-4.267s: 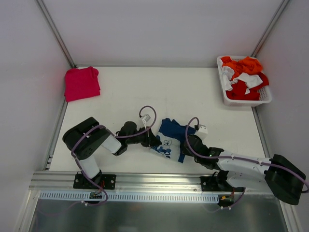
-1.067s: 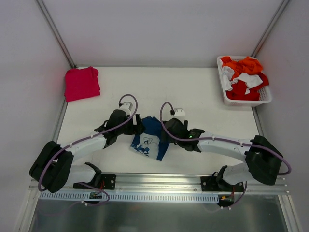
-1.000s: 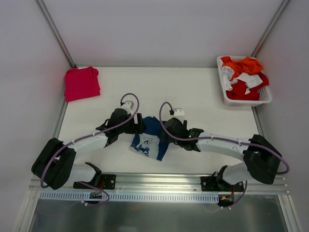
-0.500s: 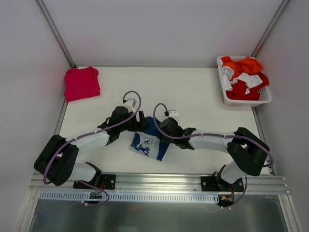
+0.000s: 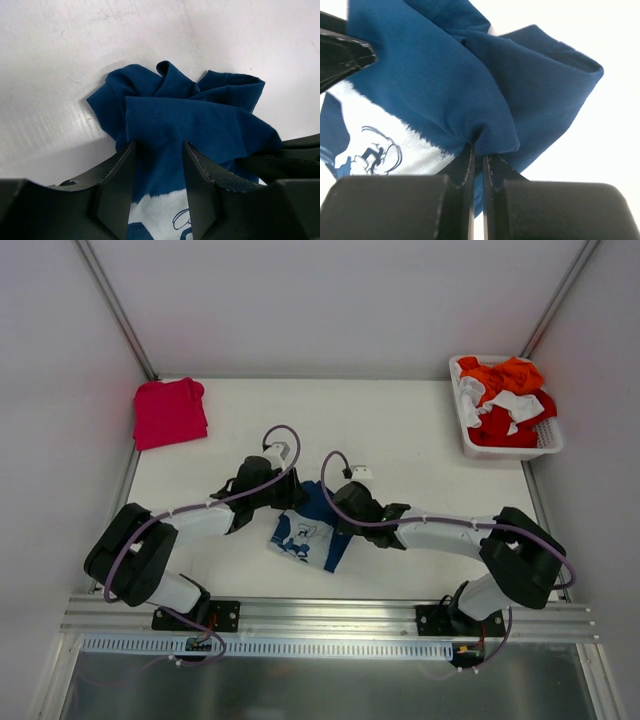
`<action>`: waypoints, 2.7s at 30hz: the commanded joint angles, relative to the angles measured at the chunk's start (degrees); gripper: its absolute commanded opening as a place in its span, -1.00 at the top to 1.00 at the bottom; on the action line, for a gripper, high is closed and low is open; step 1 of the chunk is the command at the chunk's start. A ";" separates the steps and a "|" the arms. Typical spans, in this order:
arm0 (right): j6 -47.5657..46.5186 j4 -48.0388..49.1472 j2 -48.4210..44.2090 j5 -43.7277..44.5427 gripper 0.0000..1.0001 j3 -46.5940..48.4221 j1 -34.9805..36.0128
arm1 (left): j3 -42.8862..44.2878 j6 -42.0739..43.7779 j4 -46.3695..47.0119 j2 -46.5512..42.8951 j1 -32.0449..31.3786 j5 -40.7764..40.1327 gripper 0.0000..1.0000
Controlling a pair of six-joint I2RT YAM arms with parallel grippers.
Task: Fold and stack the t-shirts
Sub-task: Smooth out wrinkles on the folded tshirt
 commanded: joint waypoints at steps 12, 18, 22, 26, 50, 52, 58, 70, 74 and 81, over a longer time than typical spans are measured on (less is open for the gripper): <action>-0.60 -8.45 -10.88 7.15 0.99 -0.79 -0.06 | 5.39 -1.10 5.21 2.54 0.27 5.19 0.24; -0.33 -10.65 -13.69 8.99 0.99 -1.58 0.02 | 8.11 -1.36 4.51 2.62 0.18 6.68 0.26; 0.72 -12.31 -16.24 10.57 0.99 -2.45 0.29 | 10.13 -1.71 4.42 4.11 0.18 8.78 0.26; 2.04 -16.35 -18.97 13.38 0.99 -2.55 1.17 | 12.24 -2.24 4.42 5.87 -0.09 10.81 0.28; 4.33 -22.78 -4.20 19.80 -0.57 4.92 -2.61 | 9.17 -1.62 2.84 2.01 -9.84 8.88 -0.48; 3.19 -23.65 -5.08 20.68 -0.65 5.89 -2.61 | 8.56 -1.71 2.84 2.18 -9.84 8.88 -0.51; -0.06 -24.01 -12.28 19.89 -0.57 7.56 -0.86 | 8.11 -2.59 5.12 3.50 -10.37 9.50 -0.51; -0.77 -16.72 -10.29 14.80 0.99 4.84 1.08 | 10.05 -2.42 6.17 8.06 -11.43 8.62 -0.18; -0.51 -14.08 -4.74 12.60 0.99 5.45 0.73 | 11.54 -2.06 8.10 12.80 -11.43 9.14 -0.16; 0.11 -5.82 -0.17 3.46 0.99 2.73 -3.93 | 15.14 -3.11 10.14 18.96 -10.90 9.06 -0.13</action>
